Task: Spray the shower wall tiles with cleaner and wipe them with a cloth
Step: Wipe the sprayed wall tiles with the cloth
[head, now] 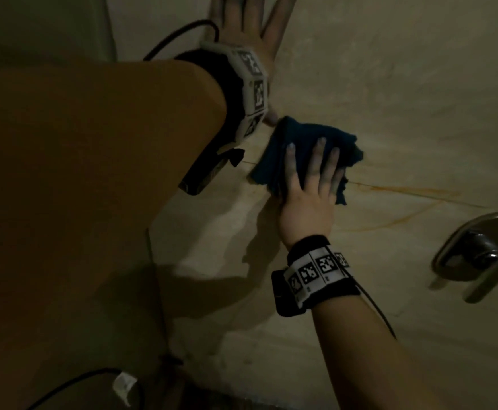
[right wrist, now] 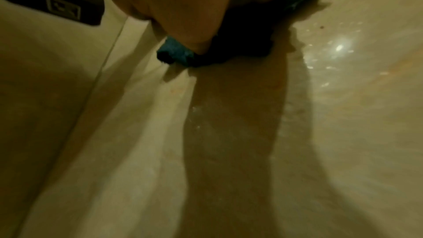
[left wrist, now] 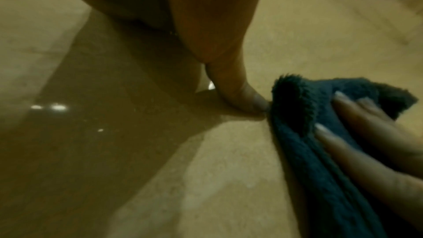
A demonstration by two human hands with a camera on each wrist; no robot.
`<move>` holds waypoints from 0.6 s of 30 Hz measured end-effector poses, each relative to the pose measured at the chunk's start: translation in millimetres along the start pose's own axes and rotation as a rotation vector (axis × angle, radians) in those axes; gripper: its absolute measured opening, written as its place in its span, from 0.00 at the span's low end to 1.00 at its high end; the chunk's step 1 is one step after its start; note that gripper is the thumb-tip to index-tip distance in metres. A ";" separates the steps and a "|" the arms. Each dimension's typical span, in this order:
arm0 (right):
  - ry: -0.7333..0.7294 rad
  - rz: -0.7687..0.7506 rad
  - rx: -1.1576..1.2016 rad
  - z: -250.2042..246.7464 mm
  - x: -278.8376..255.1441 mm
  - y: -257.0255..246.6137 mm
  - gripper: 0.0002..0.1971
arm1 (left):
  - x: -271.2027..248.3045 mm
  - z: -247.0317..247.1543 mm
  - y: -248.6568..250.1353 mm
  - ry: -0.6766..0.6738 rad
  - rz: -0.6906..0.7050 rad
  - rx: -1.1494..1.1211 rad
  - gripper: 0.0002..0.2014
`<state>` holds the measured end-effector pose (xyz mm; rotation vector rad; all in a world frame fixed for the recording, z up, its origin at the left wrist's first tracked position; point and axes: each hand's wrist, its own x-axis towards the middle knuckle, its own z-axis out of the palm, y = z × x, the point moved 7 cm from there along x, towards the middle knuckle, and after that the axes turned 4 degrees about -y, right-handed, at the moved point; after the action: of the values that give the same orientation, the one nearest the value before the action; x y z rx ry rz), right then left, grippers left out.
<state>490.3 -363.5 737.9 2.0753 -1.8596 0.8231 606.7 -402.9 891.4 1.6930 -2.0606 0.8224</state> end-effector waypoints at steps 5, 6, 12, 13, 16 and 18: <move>-0.170 -0.080 -0.118 24.4 -12.7 0.6 0.39 | -38.5 10.1 0.6 0.059 -0.021 -0.127 0.61; -0.219 -0.106 -0.140 30.5 -17.5 0.7 0.39 | -49.9 21.2 -1.8 0.016 -0.097 -0.175 0.60; -0.252 -0.162 -0.163 47.2 -31.2 11.1 0.38 | -102.2 85.2 14.5 -0.201 -0.252 -0.559 0.45; -0.244 -0.143 -0.175 43.2 -29.4 15.7 0.39 | -105.5 90.7 16.7 -0.195 -0.257 -0.602 0.41; -0.059 -0.045 -0.154 11.6 -16.1 39.3 0.41 | -104.1 96.9 16.8 -0.109 -0.270 -0.744 0.34; 0.099 -0.025 -0.156 -12.1 -8.2 55.4 0.37 | -104.0 100.4 19.0 -0.095 -0.289 -0.809 0.34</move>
<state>433.4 -359.4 732.6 1.9236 -1.7825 0.7357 621.1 -384.2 747.5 1.4907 -1.7666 -0.1852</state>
